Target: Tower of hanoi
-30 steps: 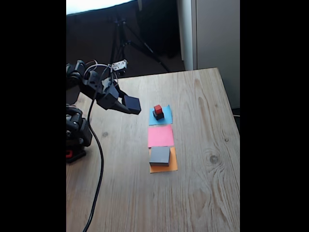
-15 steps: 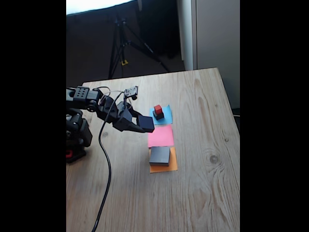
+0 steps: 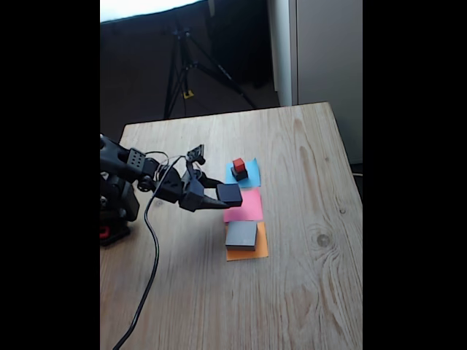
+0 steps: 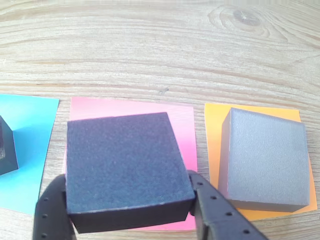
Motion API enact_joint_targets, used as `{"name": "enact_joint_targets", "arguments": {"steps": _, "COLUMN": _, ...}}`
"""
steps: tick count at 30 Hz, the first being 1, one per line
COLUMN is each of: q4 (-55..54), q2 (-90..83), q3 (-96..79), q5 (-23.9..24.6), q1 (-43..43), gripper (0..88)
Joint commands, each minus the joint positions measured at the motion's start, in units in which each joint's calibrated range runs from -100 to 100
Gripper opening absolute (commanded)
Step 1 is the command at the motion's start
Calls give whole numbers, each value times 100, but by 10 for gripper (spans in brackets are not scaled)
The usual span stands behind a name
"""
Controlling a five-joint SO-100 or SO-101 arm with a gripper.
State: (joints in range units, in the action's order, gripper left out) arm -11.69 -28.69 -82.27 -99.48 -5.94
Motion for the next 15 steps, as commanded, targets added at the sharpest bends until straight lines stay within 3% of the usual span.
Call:
{"name": "enact_joint_targets", "arguments": {"steps": 1, "q4": -948, "q2": 469, "q3": -37, "q5": -52, "q1": 38, "gripper": 151}}
{"name": "enact_joint_targets", "arguments": {"steps": 15, "q4": -3271, "q2": 2309, "q3": -137, "q5": -52, "q1": 30, "gripper": 146}}
